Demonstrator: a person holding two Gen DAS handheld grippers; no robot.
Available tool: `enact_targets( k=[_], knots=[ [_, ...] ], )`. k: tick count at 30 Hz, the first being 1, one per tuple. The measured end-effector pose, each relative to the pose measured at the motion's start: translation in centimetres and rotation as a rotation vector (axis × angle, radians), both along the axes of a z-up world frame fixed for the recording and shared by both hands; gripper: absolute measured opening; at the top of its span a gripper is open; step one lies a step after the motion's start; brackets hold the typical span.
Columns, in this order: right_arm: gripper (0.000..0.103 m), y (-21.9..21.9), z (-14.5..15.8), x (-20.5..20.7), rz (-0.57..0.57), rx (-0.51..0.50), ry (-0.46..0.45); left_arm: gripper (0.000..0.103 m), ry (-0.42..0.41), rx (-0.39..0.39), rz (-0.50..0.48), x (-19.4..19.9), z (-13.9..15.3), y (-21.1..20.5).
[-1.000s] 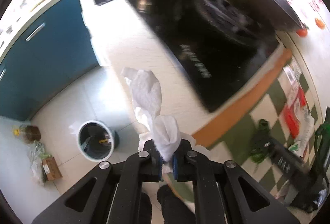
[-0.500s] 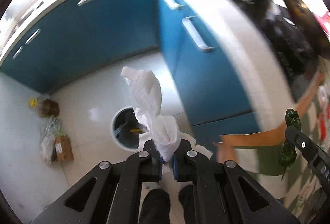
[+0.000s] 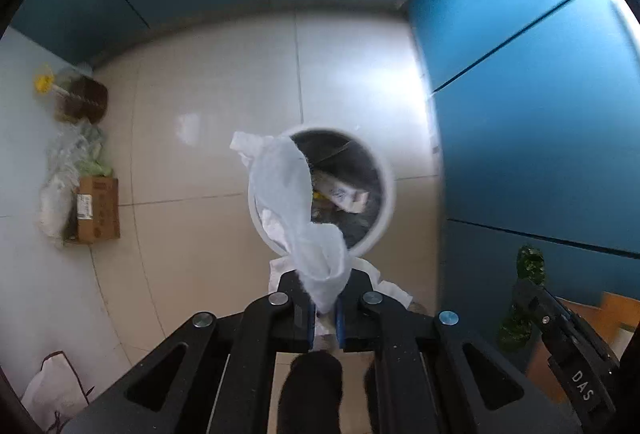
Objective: Collect trash
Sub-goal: 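Carry tissue and pepper to the bin and open both tools over it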
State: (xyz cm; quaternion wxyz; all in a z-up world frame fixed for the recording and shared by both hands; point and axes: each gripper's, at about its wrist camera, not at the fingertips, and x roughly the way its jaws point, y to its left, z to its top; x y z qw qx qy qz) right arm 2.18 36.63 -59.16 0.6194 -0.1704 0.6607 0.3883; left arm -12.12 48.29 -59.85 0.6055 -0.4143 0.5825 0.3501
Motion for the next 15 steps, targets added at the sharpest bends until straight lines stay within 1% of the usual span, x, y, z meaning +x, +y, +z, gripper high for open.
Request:
enact_targets(
  k=[1, 2, 3, 4, 5, 6, 8, 11, 13, 15],
  knots=[
    [0.021, 0.8, -2.7, -0.3, 0.012, -0.012, -0.003, 0.005, 0.003, -0.015, 0.001, -0.4, -2.0, 0.4],
    [0.021, 1.5, -4.7, -0.5, 0.022, -0.019, -0.003, 0.005, -0.002, -0.037, 0.003, -0.8, -4.3, 0.9],
    [0.021, 2.3, -7.7, -0.9, 0.032, -0.026, 0.001, 0.005, -0.005, -0.056, 0.006, -1.2, -6.2, 1.2],
    [0.021, 2.9, -9.5, -1.3, 0.040, -0.030, 0.001, 0.005, -0.007, -0.084, 0.012, -1.6, -9.1, 1.7],
    [0.021, 3.0, -11.2, -1.8, 0.049, -0.034, -0.001, 0.005, -0.018, -0.112, 0.023, -2.0, -11.1, 2.0],
    [0.021, 3.5, -13.3, -1.9, 0.057, -0.040, -0.002, 0.005, -0.025, -0.130, 0.032, -2.1, -12.4, 2.2],
    [0.021, 3.8, -16.8, -2.2, 0.070, -0.052, 0.004, 0.005, -0.039, -0.174, 0.054, -2.7, -16.0, 2.5],
    [0.021, 4.3, -21.2, -2.5, 0.089, -0.085, 0.008, 0.005, -0.066, -0.229, 0.079, -3.1, -19.4, 2.5],
    [0.021, 4.1, -23.1, -2.9, 0.091, -0.101, 0.025, 0.007, -0.084, -0.250, 0.086, -3.0, -20.4, 2.3],
    [0.021, 4.0, -24.2, -2.9, 0.093, -0.109, 0.043, 0.009, -0.122, -0.281, 0.104, -3.2, -20.9, 2.1]
  ],
)
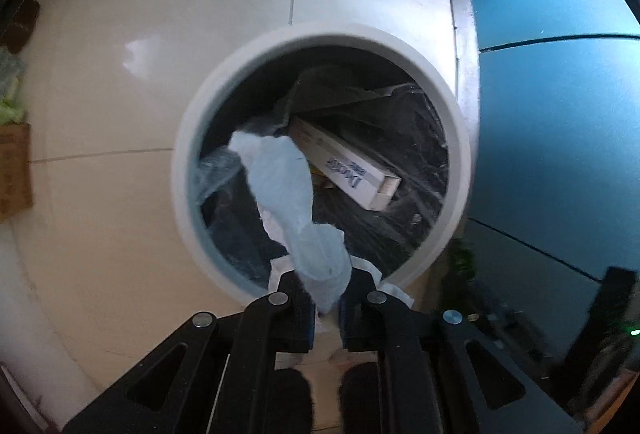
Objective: Collect trash
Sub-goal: 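Carry tissue and pepper to the bin and open both tools over it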
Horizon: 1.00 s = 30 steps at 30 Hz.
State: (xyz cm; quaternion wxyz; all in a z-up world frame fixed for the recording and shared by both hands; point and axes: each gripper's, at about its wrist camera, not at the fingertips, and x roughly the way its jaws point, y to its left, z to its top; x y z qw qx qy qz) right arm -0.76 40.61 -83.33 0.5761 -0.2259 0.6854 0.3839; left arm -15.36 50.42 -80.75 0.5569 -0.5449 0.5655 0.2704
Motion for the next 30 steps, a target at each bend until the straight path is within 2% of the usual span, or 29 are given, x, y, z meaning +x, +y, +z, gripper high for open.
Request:
enact_targets(
  k=[1, 3, 4, 5, 6, 7, 8, 9, 13, 16, 18, 23, 30],
  knots=[
    [0.023, -0.1, -0.4, 0.0, 0.005, -0.006, 0.012, 0.010, -0.014, -0.012, 0.004, 0.2, 0.1, 0.0],
    [0.026, 0.2, -1.4, -0.1, 0.005, -0.018, 0.034, 0.016, 0.025, 0.002, 0.001, 0.4, 0.4, 0.0],
    [0.032, 0.2, -1.6, -0.3, 0.006, -0.018, 0.039, 0.018, 0.043, 0.016, -0.003, 0.6, 0.6, 0.3],
    [0.046, 0.2, -1.3, -0.4, 0.010, -0.019, 0.036, 0.027, 0.058, 0.028, -0.001, 0.3, 0.8, 0.5],
    [0.055, 0.3, -1.2, -0.4, 0.014, -0.022, 0.028, 0.051, 0.074, 0.036, 0.002, 0.0, 1.1, 0.7],
    [0.065, 0.3, -0.9, -0.3, 0.015, -0.017, 0.026, 0.066, 0.081, 0.049, 0.003, -0.2, 1.5, 0.9],
    [0.066, 0.5, -0.6, -0.3, 0.018, -0.014, 0.023, 0.089, 0.083, 0.067, 0.005, -0.4, 1.8, 1.0],
    [0.066, 0.7, -0.3, -0.4, 0.024, -0.018, 0.011, 0.095, 0.087, 0.088, 0.005, -0.6, 2.3, 1.2],
    [0.092, 1.3, 1.3, -0.7, 0.049, -0.016, -0.037, 0.095, 0.110, 0.146, 0.007, -1.8, 4.2, 1.7],
    [0.103, 1.5, 2.0, -0.8, 0.065, -0.032, -0.087, 0.095, 0.133, 0.199, 0.004, -2.7, 5.6, 1.8],
    [0.103, 1.5, 2.5, -1.0, 0.074, -0.035, -0.109, 0.095, 0.153, 0.234, -0.003, -3.0, 6.5, 1.6],
    [0.103, 1.2, 4.1, -1.4, 0.100, -0.047, -0.144, 0.095, 0.234, 0.378, -0.053, -2.9, 9.3, 0.6],
    [0.103, 0.6, 9.8, -1.5, 0.126, -0.029, -0.198, 0.095, 0.242, 0.427, -0.058, -3.1, 14.4, -1.0]
  ],
)
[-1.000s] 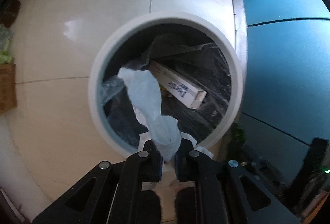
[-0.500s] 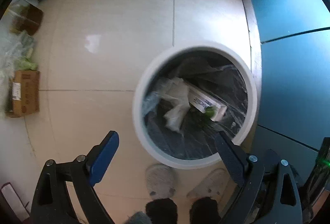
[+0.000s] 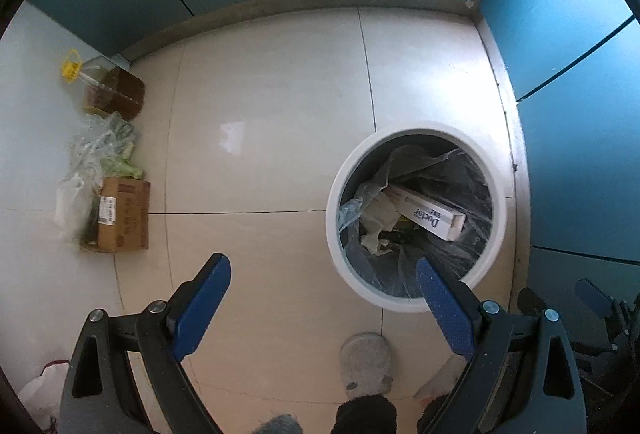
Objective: Collect trash
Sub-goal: 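Carry tissue and pepper to the bin and open both tools over it, then move both tools back toward the table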
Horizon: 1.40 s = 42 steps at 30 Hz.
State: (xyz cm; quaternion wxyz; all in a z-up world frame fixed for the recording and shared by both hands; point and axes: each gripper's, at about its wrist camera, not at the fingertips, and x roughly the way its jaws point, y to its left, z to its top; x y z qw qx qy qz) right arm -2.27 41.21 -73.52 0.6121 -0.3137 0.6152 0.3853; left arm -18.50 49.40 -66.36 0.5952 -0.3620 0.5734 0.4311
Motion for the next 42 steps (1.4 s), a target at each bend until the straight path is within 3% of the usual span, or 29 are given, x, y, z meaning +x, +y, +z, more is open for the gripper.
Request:
enact_targets(
  k=[6, 17, 24, 32, 38, 42],
  knots=[
    [0.103, -1.5, 7.9, 0.5, 0.009, 0.009, -0.017, 0.095, 0.004, -0.001, -0.028, 0.7, 5.9, -2.2],
    [0.103, -5.2, 27.5, 1.0, 0.040, 0.106, -0.039, 0.095, -0.009, 0.086, -0.092, 1.4, 22.8, -7.0],
    [0.103, -8.6, 38.2, 0.9, 0.037, 0.175, -0.019, 0.095, -0.038, 0.106, -0.085, 0.7, 30.5, -10.3],
    [0.103, -12.1, 46.0, 0.9, 0.053, 0.261, -0.003, 0.095, -0.055, 0.151, -0.081, 0.1, 38.2, -13.1],
    [0.103, -16.7, 49.4, 5.4, -0.149, 0.398, 0.099, 0.095, -0.048, 0.245, -0.133, 3.4, 42.9, -14.7],
    [0.103, -23.6, 51.9, 12.3, -0.357, 0.449, 0.057, 0.095, -0.070, 0.276, -0.256, 9.7, 44.8, -16.8]
  ],
)
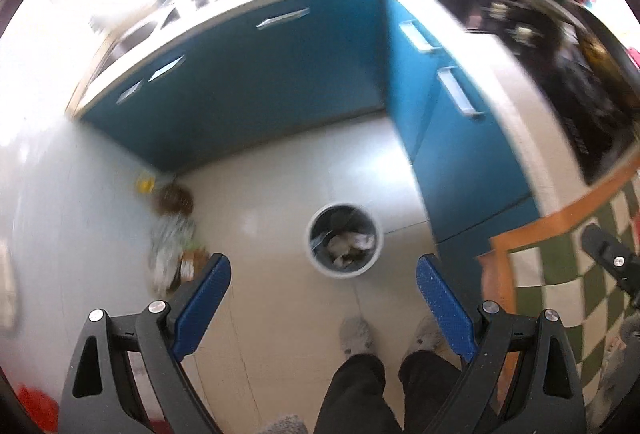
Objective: Collect trash
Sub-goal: 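Move both tools back toward the table, then grasp a white sachet with left tool while right tool grasps a white wrapper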
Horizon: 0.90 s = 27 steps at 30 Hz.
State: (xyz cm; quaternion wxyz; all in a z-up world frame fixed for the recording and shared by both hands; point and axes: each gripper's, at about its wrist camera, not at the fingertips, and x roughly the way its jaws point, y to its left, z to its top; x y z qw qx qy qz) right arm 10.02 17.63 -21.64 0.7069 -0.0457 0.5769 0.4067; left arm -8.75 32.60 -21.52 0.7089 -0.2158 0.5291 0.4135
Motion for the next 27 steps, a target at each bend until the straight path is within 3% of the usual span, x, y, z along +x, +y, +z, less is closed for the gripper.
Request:
enact_targets(
  k=[3, 7, 12, 16, 19, 22, 25, 26, 27],
  knots=[
    [0.103, -6.4, 0.6, 5.3, -0.169, -0.026, -0.029, 0.095, -0.005, 0.011, -0.135, 7.1, 0.8, -3.2],
    [0.103, -19.3, -0.7, 12.6, -0.485, -0.117, -0.018, 0.095, -0.015, -0.039, -0.333, 17.1, 0.3, -9.4],
    [0.103, -37.2, -5.0, 17.9, -0.898, -0.237, 0.018, 0.094, -0.009, -0.173, -0.588, 28.2, -3.0, -20.0],
    [0.103, -45.9, -8.7, 19.2, -1.049, -0.290, 0.094, 0.093, 0.030, -0.362, -0.731, 35.1, -7.2, -28.4],
    [0.103, -48.4, -9.9, 19.3, -1.075, -0.292, 0.114, 0.083, 0.055, -0.473, -0.777, 38.7, -9.6, -32.9],
    [0.103, -49.1, -10.5, 19.4, -1.063, -0.292, 0.107, 0.082, 0.080, -0.505, -0.793, 40.9, -11.0, -36.0],
    [0.099, -48.8, -11.2, 19.5, -1.049, -0.283, 0.116, 0.077, 0.094, -0.426, -0.832, 42.2, -11.1, -38.2],
    [0.095, -48.6, -11.6, 19.6, -1.045, -0.282, 0.125, 0.066, 0.111, -0.368, -0.853, 42.5, -11.1, -39.0],
    [0.096, -47.7, -11.7, 19.3, -1.040, -0.299, 0.107, 0.048, 0.122, -0.305, -0.869, 42.6, -11.0, -39.4]
  ],
)
